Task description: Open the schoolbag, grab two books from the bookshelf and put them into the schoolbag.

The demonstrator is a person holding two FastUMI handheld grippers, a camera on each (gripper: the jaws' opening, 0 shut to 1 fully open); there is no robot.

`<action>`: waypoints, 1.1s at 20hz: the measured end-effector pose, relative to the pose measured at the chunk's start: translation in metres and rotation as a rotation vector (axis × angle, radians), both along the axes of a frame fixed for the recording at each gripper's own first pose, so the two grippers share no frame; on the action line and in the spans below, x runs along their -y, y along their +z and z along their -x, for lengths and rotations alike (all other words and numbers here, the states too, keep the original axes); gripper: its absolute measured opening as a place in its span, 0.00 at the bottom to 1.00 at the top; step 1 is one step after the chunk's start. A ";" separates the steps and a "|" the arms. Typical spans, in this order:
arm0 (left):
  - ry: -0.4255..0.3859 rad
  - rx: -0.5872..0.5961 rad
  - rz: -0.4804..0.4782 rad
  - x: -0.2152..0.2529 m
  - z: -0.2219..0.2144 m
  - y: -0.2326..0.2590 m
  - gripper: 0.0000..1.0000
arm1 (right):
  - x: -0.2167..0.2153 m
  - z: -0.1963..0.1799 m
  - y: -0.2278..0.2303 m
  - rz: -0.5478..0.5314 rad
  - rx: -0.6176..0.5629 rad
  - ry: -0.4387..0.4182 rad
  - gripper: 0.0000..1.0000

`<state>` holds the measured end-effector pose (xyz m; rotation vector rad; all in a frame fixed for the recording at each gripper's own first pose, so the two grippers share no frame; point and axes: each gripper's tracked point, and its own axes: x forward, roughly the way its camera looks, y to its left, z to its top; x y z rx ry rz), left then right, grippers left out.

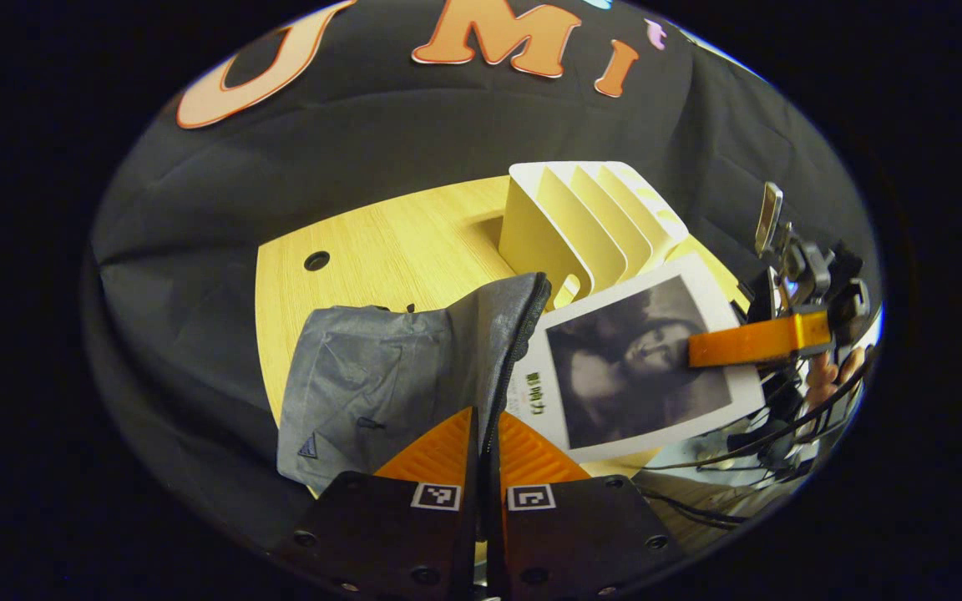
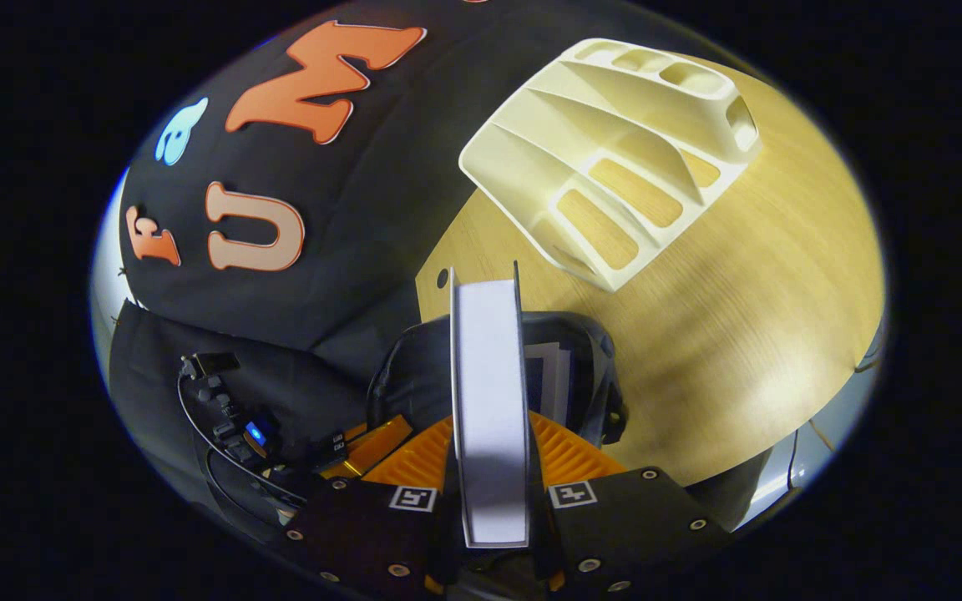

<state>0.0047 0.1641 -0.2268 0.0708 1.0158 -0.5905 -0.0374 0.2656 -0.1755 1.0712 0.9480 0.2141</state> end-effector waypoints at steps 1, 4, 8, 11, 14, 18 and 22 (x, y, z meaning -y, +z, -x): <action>0.013 -0.001 0.006 0.001 -0.001 0.001 0.06 | -0.005 -0.002 -0.001 -0.028 -0.001 -0.012 0.34; 0.035 -0.003 -0.002 0.004 0.000 0.004 0.06 | -0.025 -0.008 -0.019 -0.101 -0.015 -0.044 0.34; -0.002 0.038 -0.018 0.015 0.002 0.020 0.06 | -0.042 -0.018 -0.025 -0.131 0.001 -0.046 0.34; -0.031 0.056 -0.014 0.025 0.003 0.027 0.06 | -0.059 -0.021 -0.031 -0.144 0.000 -0.019 0.34; -0.046 0.075 -0.011 0.033 0.004 0.032 0.06 | -0.078 -0.025 -0.044 -0.148 -0.005 0.018 0.35; -0.042 0.076 -0.012 0.035 0.006 0.033 0.06 | -0.091 -0.037 -0.068 -0.066 -0.001 0.051 0.40; -0.023 0.058 0.006 0.033 0.007 0.028 0.06 | -0.106 -0.034 -0.090 0.021 -0.072 0.150 0.61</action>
